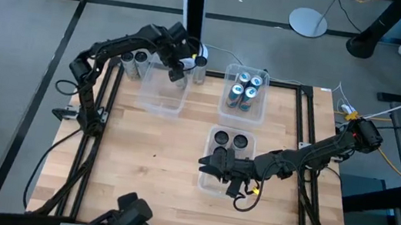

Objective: Sort soda cans
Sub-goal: Put the white yellow soda can into the top left transparent bin

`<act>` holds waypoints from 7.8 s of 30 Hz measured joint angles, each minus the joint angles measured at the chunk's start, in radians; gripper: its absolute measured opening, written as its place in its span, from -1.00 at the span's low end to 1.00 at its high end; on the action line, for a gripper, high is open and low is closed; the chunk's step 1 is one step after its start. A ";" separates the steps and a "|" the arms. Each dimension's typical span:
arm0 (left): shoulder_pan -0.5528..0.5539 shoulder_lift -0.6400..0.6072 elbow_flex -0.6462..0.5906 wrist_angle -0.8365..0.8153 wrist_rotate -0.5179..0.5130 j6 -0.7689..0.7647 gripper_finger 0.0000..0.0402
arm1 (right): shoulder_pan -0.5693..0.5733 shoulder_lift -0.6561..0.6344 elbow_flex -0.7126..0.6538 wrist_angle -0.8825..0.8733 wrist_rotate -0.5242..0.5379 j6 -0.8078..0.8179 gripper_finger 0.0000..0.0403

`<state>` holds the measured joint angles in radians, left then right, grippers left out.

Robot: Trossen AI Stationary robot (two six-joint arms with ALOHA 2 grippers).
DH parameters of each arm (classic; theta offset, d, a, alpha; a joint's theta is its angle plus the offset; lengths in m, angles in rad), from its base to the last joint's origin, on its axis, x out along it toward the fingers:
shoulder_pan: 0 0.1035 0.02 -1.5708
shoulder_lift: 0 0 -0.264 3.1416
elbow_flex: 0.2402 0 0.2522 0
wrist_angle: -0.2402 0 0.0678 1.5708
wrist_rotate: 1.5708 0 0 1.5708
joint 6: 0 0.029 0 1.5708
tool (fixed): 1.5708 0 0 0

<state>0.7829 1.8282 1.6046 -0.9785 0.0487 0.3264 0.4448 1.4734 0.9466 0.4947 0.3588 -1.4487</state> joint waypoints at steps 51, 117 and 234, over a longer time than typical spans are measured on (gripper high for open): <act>0.023 -0.319 0.081 -0.314 -0.270 -0.168 0.86 | 0.000 0.000 0.000 -0.004 0.000 0.000 0.81; 0.234 -0.191 -0.292 -0.135 -0.584 0.101 0.86 | 0.000 0.000 0.000 -0.004 -0.003 0.000 0.81; 0.183 -0.193 -0.279 -0.198 -0.647 0.067 0.71 | 0.000 0.000 0.000 0.001 -0.001 -0.050 0.81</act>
<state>0.9661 1.6356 1.3254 -1.1762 -0.5982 0.3930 0.4446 1.4734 0.9470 0.4958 0.3580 -1.4982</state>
